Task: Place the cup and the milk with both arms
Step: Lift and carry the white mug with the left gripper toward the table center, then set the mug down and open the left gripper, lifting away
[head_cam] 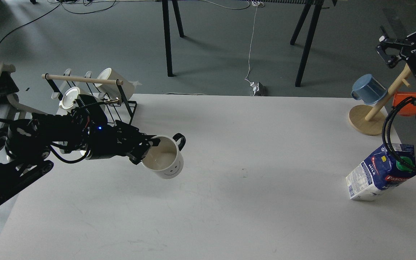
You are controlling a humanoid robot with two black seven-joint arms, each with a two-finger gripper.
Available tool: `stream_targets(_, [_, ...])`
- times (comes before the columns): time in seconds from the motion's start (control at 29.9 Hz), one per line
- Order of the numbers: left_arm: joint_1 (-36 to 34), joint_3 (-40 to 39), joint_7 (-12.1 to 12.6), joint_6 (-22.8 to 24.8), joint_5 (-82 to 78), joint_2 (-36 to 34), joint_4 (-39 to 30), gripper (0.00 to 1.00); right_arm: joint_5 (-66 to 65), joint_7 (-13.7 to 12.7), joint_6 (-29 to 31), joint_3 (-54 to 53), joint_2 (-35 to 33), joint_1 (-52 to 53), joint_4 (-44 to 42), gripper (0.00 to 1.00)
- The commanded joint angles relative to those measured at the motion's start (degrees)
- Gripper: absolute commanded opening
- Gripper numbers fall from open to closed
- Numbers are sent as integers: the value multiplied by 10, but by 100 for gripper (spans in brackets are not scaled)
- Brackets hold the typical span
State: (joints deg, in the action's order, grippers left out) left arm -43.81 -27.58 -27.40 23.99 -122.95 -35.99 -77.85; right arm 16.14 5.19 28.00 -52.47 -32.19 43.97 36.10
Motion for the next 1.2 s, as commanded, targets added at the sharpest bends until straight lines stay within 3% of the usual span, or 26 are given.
stream_targets(0.0, [-54,4,45,40,-10,99,-1,2,0,1,0,-8,-1,-2,-1,99])
stream_targets(0.1, [-72,7,88,40,-21,171,16,2,0,1,0,-17,-8,-3,-1,99])
stream_targets(0.17, [-73,8,103,40,-21,236,46,2,0,1,0,-19,-11,-6,-1,99])
stream_targets(0.47, [-66,93,110,40,-21,355,173,3,0,1,0,-20,-12,-20,-2,99])
stream_targets(0.8, [-37,107,136,40,-21,355,195,6,0,1,0,-41,-14,-26,-1,99])
stream_targets(1.0, [-24,112,138,40,-21,360,211,8,0,1,0,-41,-16,-26,0,99])
stream_targets(1.17, [-24,111,138,40,-21,360,211,19,0,1,0,-41,-16,-25,0,99])
